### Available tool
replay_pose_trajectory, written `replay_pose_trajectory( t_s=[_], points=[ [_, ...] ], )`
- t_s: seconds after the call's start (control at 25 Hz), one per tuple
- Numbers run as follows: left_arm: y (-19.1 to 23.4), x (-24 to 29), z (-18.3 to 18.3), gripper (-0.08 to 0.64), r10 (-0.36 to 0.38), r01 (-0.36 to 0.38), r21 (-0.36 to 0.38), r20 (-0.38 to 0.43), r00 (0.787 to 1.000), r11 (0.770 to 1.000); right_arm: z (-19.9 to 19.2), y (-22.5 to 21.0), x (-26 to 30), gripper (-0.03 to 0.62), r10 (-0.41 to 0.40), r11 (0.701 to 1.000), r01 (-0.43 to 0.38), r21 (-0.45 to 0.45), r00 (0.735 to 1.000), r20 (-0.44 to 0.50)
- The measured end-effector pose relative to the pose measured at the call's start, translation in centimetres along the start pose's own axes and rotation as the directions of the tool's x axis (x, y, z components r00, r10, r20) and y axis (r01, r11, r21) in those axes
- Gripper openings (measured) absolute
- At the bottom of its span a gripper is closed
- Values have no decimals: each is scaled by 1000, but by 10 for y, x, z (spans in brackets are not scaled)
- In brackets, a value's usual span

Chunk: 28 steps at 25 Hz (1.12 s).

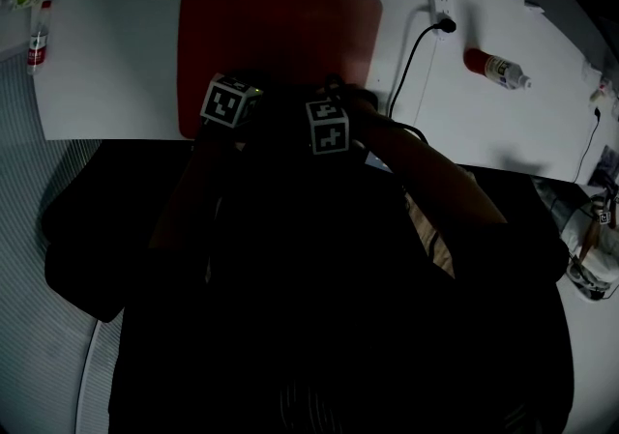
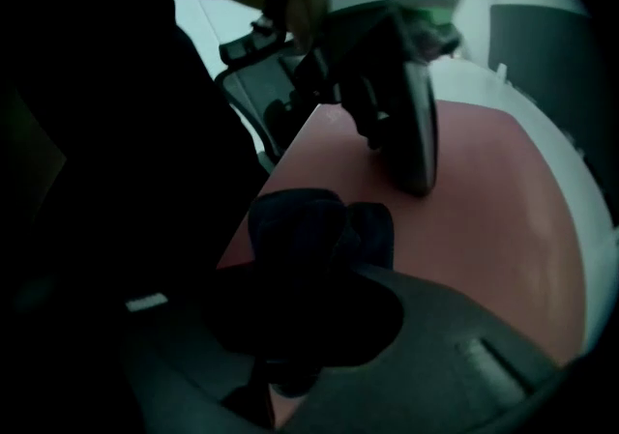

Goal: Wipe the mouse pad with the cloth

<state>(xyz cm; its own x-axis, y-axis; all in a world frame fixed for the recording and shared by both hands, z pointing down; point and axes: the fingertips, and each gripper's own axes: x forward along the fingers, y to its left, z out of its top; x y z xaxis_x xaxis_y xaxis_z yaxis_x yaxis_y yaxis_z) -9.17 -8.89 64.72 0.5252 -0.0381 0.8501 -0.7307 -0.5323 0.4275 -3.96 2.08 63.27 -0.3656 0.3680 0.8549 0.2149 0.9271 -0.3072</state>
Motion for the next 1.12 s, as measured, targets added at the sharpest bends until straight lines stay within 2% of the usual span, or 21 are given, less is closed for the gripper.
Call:
replay_pose_trajectory(
  t_s=[0.08,0.2,0.32,0.4,0.48,0.6,0.68,0.76,0.96,1.04,1.12],
  points=[
    [0,0,3,6,16,-16,-3,10,1000,1000,-9,-13,-6,78,1,999,-3,45,999,42],
    [0,0,0,6,38,-38,-15,20,999,999,-29,-66,-32,78,-163,980,150,133,982,93],
    [0,0,-1,6,52,-51,-18,36,998,999,-59,-122,-69,80,-351,912,322,253,933,75],
    [1,1,1,6,68,-68,-11,41,997,998,-76,-146,-86,83,-417,866,374,331,907,67],
    [1,1,0,6,83,-83,-15,27,996,996,-90,-157,-96,83,-442,829,385,406,895,53],
    [1,2,-3,6,83,-81,-69,29,996,994,-96,-157,-104,84,-439,780,355,516,897,47],
    [2,1,-5,6,90,-86,-100,32,995,991,-97,-156,-106,86,-440,764,346,545,897,47],
    [2,0,-8,6,107,-104,-102,23,994,989,-106,-159,-108,86,-456,745,364,560,890,28],
    [0,0,-15,6,132,-130,-91,13,991,987,-133,-166,-118,86,-501,652,407,639,865,-39],
    [-5,-5,-11,8,131,-126,-105,44,990,986,-131,-159,-124,86,-505,624,361,693,863,5],
    [-14,-20,4,6,114,-96,-132,129,985,987,-118,-152,-137,86,-537,606,301,736,838,99]
  ],
)
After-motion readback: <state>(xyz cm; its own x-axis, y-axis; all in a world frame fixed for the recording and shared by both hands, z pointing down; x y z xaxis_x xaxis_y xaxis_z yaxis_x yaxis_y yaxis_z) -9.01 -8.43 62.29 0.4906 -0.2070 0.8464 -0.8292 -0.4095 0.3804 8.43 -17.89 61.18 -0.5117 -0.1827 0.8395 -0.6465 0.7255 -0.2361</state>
